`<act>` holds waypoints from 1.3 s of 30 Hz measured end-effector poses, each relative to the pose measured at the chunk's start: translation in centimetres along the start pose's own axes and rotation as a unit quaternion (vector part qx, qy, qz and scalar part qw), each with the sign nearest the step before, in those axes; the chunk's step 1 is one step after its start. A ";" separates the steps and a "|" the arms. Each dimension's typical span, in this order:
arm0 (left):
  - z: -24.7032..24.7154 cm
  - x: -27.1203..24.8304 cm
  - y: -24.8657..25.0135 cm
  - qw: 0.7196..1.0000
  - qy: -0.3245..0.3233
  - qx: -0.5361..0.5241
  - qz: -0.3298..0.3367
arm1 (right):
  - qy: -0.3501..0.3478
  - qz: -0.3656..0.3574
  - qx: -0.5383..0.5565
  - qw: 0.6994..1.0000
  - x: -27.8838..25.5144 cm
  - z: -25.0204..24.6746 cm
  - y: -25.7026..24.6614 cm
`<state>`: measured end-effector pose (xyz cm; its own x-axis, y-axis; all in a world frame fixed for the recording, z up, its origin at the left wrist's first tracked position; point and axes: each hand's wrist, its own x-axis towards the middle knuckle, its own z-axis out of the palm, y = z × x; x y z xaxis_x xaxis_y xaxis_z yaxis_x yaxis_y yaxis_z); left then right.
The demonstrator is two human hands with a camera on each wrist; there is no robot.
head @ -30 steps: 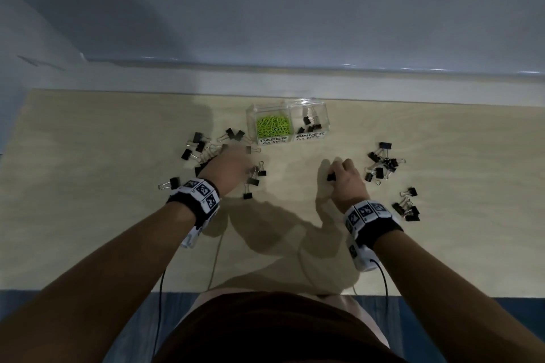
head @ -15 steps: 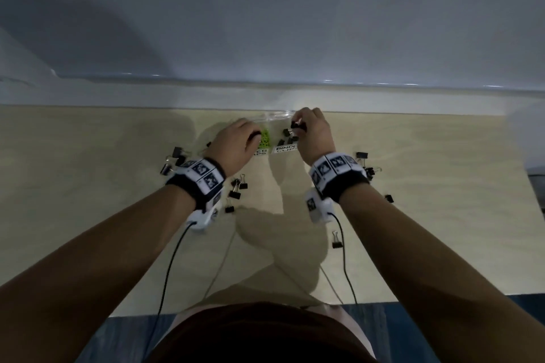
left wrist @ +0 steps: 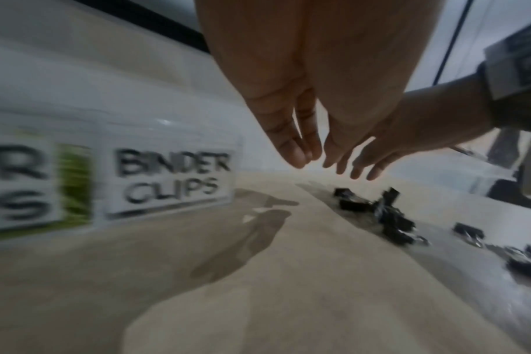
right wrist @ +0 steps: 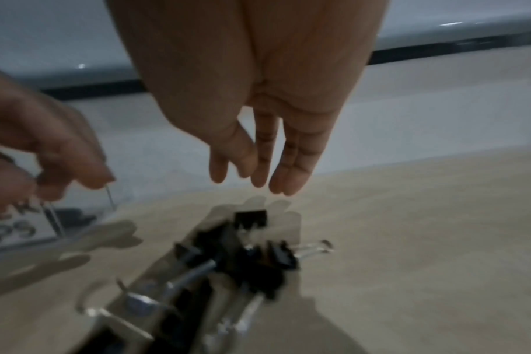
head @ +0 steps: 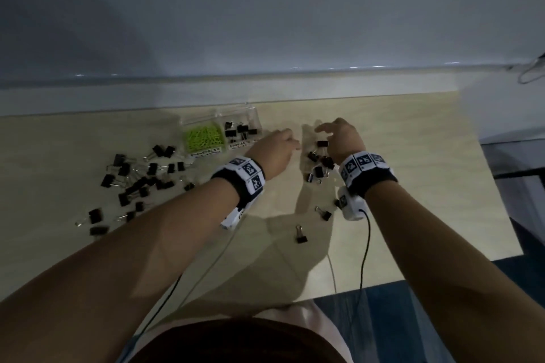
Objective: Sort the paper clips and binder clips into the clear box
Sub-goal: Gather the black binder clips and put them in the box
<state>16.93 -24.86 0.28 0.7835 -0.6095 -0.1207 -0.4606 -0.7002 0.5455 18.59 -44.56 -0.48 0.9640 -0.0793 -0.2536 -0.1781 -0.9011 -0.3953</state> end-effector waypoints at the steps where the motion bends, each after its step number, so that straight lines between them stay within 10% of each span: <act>1: 1.0 0.6 0.8 1.000 -0.019 0.013 0.010 | -0.037 -0.008 -0.026 0.999 0.2 0.1 0.7; 11: 5.4 4.5 1.9 0.990 -0.071 0.122 -0.016 | -0.051 -0.051 -0.045 0.996 1.6 1.3 2.8; 21: 5.4 3.4 2.1 0.989 0.059 -0.117 -0.064 | 0.032 0.030 0.216 0.976 -2.6 -1.0 7.1; 25: 7.0 2.3 4.4 0.997 -0.010 -0.079 0.010 | -0.020 -0.046 0.119 0.992 -4.2 0.0 6.8; 39: 7.6 3.3 5.1 0.997 0.001 -0.007 -0.074 | -0.045 -0.072 0.004 0.996 -4.2 2.0 4.6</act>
<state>13.98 -33.28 -3.62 0.8433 -0.4996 -0.1980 -0.3348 -0.7767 0.5336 13.31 -47.52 -3.00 0.9584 0.0891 -0.2711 -0.0412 -0.8968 -0.4405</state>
